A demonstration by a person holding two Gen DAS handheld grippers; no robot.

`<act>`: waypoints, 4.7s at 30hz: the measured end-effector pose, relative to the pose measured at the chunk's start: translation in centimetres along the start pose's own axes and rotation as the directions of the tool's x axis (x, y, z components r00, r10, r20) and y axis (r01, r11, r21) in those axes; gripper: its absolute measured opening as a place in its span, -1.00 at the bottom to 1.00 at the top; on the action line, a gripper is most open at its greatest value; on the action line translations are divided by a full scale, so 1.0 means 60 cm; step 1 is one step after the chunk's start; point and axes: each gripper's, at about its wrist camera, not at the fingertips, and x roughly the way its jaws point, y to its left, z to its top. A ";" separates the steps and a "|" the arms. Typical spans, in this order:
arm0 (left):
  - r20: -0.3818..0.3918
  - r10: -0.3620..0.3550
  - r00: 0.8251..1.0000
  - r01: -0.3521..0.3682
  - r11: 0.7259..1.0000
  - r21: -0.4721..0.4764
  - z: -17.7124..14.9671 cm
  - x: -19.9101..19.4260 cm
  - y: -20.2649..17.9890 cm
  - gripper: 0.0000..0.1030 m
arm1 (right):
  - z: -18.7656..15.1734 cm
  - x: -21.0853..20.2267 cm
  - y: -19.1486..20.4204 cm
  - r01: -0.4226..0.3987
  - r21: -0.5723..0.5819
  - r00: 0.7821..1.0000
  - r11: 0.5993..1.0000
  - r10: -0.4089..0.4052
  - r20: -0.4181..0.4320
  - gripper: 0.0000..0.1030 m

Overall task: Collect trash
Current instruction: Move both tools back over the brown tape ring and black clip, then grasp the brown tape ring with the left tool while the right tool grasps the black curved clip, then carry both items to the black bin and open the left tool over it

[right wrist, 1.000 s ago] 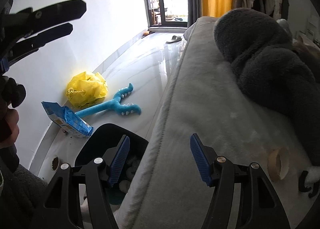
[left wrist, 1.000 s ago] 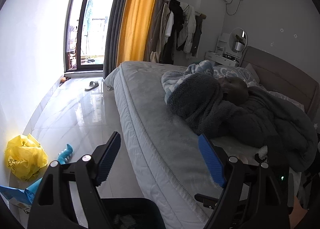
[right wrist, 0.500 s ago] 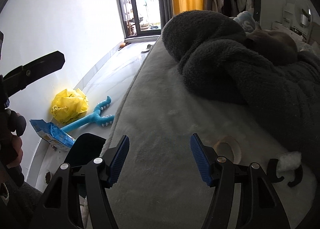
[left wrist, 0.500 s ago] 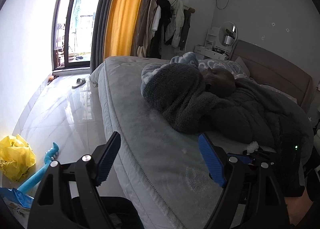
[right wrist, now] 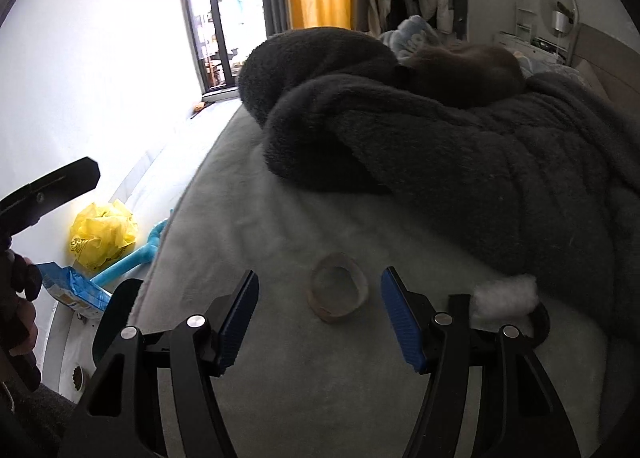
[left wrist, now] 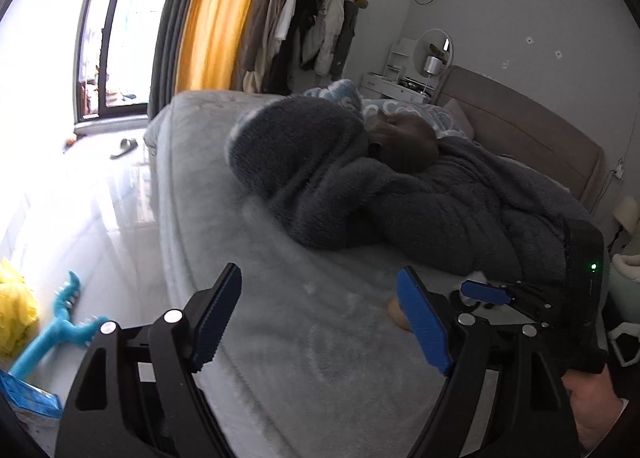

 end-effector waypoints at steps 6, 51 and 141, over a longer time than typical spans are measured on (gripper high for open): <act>-0.027 -0.012 1.000 0.013 1.000 0.021 -0.010 0.025 -0.033 0.59 | -0.012 -0.003 -0.046 0.028 0.053 1.000 0.998 -0.028 -0.008 0.25; -0.237 0.006 0.972 0.007 0.999 0.052 -0.092 0.197 -0.169 0.33 | -0.069 -0.018 -0.163 0.034 0.191 0.999 0.981 -0.031 -0.016 -0.60; -0.336 0.180 0.925 -0.164 0.984 0.076 -0.088 0.011 0.223 -0.16 | 0.071 0.099 0.254 -0.319 -0.099 0.947 0.943 0.313 -0.070 -0.61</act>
